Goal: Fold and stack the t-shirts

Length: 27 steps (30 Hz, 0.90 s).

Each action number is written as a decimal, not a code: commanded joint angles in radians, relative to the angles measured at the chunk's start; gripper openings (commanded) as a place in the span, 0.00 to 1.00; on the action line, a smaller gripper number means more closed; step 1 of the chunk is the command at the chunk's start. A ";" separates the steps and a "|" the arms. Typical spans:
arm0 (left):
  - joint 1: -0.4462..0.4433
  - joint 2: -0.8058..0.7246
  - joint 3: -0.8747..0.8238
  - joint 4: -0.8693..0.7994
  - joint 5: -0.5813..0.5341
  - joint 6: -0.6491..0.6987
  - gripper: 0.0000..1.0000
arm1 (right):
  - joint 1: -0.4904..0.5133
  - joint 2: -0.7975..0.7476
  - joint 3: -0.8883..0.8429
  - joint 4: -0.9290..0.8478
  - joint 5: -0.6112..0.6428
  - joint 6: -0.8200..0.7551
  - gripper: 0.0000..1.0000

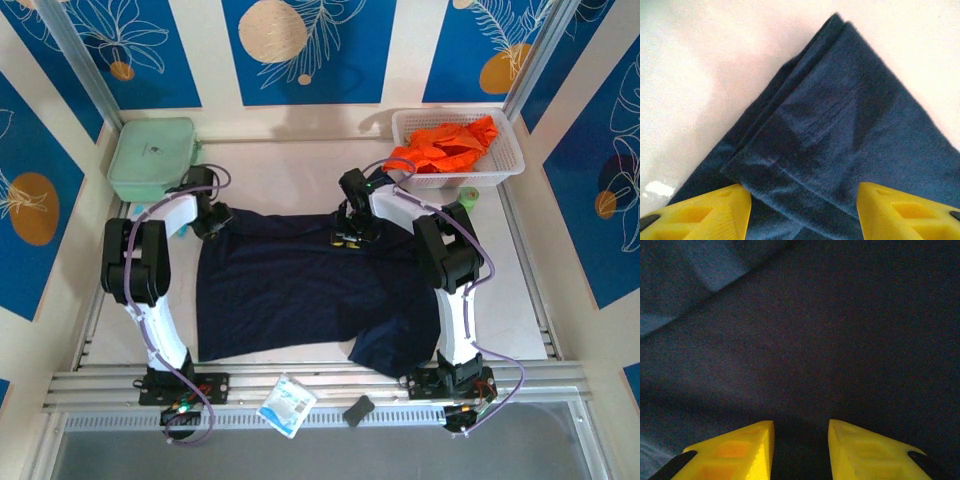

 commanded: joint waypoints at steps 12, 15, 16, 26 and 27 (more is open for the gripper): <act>0.024 0.079 0.084 -0.012 -0.035 0.034 0.19 | -0.002 -0.076 -0.060 0.004 0.000 0.012 0.31; 0.024 0.082 0.113 -0.025 -0.032 0.042 0.00 | -0.002 -0.084 -0.064 0.003 0.001 0.012 0.31; 0.024 0.084 0.125 -0.029 -0.028 0.043 0.00 | -0.003 -0.087 -0.068 0.003 0.003 0.012 0.31; 0.061 0.217 0.504 -0.167 -0.016 0.041 0.00 | 0.009 -0.095 -0.121 0.015 0.007 0.031 0.30; 0.068 0.254 0.556 -0.185 -0.013 0.034 0.00 | 0.013 -0.094 -0.126 0.016 0.010 0.034 0.30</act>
